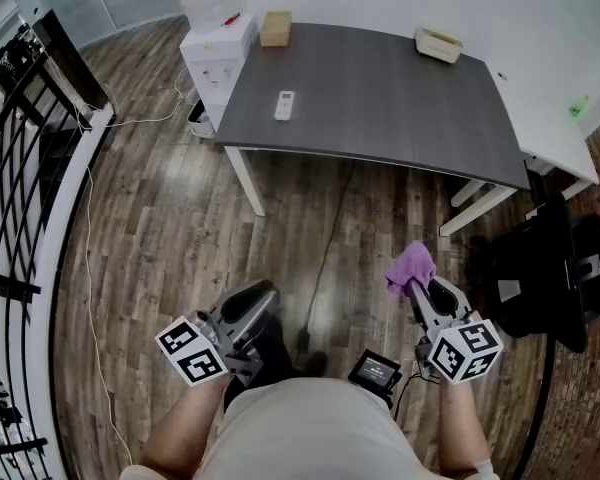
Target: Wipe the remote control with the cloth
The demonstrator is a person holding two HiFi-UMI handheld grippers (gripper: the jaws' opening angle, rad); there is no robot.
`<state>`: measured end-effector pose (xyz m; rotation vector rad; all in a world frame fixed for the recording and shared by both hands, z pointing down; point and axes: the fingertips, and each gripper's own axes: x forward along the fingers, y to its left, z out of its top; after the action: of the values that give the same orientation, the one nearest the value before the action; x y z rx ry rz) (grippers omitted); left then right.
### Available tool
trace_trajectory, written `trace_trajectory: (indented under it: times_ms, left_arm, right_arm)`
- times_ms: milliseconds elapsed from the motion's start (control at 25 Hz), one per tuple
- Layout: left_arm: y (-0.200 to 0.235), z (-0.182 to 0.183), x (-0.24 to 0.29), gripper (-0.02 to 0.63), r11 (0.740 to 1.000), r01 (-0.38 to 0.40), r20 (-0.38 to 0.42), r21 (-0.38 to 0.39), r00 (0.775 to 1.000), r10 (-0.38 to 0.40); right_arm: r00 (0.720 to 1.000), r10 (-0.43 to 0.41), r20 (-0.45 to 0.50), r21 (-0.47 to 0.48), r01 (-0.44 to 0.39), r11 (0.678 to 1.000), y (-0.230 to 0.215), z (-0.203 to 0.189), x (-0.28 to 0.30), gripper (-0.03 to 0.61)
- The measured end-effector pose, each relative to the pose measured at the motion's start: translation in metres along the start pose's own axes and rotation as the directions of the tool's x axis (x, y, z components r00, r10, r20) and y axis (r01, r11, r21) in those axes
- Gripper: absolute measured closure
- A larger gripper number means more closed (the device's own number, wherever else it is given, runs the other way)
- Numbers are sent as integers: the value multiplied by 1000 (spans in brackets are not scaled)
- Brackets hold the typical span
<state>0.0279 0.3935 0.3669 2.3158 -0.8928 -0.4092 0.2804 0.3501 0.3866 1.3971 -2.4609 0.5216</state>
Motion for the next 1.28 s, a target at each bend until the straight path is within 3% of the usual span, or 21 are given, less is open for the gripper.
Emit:
trace_trajectory:
  times_ms: [200, 440, 680, 960, 1280]
  left_arm:
    - [55, 20, 19, 515, 999, -30, -49, 33, 998, 31]
    - [132, 58, 64, 515, 999, 14, -128, 47, 992, -8]
    - [209, 85, 97, 512, 998, 36, -230, 54, 973, -22]
    - [264, 109, 115, 512, 1000, -1, -266, 23, 964, 7]
    - [328, 96, 159, 500, 990, -125, -400, 71, 905, 143]
  right_arm:
    - [999, -7, -37, -13, 7, 1000, 2, 9, 52, 488]
    - [996, -49, -74, -42, 46, 998, -3, 43, 139, 488]
    - [989, -71, -133, -137, 53, 989, 5, 82, 231, 488]
    - [975, -80, -209, -256, 24, 966, 11, 108, 304, 488]
    - [944, -34, -328, -320, -77, 944, -20, 94, 388, 488]
